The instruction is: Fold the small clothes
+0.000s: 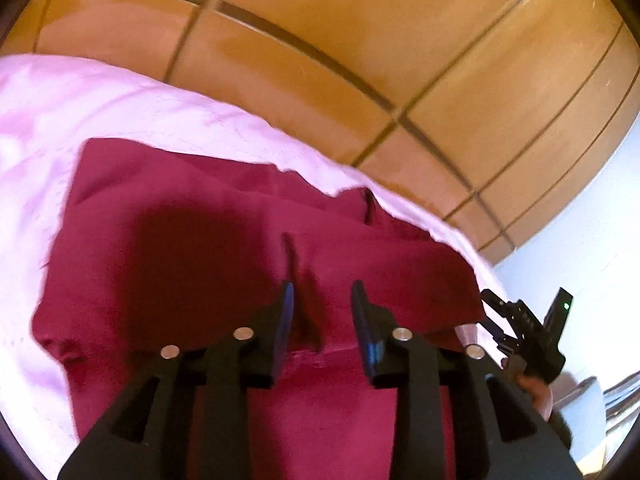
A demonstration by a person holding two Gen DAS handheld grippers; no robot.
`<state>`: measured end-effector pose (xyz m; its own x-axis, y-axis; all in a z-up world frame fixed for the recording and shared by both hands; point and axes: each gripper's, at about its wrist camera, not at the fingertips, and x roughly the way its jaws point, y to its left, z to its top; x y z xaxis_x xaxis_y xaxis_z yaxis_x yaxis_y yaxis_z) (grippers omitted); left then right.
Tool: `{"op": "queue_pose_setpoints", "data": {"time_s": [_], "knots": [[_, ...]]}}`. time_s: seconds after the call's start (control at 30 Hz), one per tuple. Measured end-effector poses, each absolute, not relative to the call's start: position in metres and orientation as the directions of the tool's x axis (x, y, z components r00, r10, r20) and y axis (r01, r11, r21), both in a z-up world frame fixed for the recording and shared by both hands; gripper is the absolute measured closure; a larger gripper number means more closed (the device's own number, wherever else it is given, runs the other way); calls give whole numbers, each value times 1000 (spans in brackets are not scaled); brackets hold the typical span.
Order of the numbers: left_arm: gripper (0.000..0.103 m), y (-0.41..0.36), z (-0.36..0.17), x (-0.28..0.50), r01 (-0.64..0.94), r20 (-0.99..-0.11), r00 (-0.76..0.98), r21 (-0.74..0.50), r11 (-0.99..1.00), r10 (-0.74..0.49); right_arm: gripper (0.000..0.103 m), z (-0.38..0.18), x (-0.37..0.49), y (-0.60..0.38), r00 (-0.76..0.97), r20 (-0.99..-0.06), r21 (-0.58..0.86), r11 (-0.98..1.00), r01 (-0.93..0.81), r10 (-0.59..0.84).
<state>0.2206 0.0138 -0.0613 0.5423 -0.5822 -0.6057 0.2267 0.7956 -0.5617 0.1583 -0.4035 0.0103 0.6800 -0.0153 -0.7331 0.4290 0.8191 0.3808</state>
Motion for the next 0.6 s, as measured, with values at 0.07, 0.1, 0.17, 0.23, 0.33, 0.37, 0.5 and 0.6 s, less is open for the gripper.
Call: {"op": "queue_pose_setpoints", "data": {"time_s": [0.07, 0.1, 0.17, 0.23, 0.33, 0.37, 0.5, 0.6], "knots": [[64, 3, -67, 235, 204, -650, 521, -533, 821, -552, 19, 1, 149, -399, 684, -729, 400, 811, 428, -1], [64, 0, -73, 245, 176, -666, 505, -543, 821, -549, 19, -3, 148, -397, 681, -732, 406, 809, 426, 9], [64, -2, -86, 260, 124, -667, 470, -598, 792, -578, 19, -11, 143, -390, 678, -735, 389, 822, 415, 6], [84, -8, -97, 274, 84, -680, 444, -617, 783, -584, 16, -17, 139, -392, 683, -730, 408, 812, 417, 16], [97, -23, -89, 276, 132, -675, 426, -613, 779, -603, 15, -22, 133, -404, 699, -715, 465, 767, 442, 31], [97, -26, -80, 272, 165, -657, 442, -609, 776, -610, 15, -23, 131, -407, 707, -706, 479, 755, 447, 30], [97, -15, -27, 259, 276, -528, 546, -620, 735, -651, 15, -23, 127, -408, 723, -691, 488, 748, 450, 16], [97, 13, -21, 264, 228, -517, 593, -628, 744, -618, 11, -22, 130, -404, 723, -691, 479, 762, 436, 20]]}}
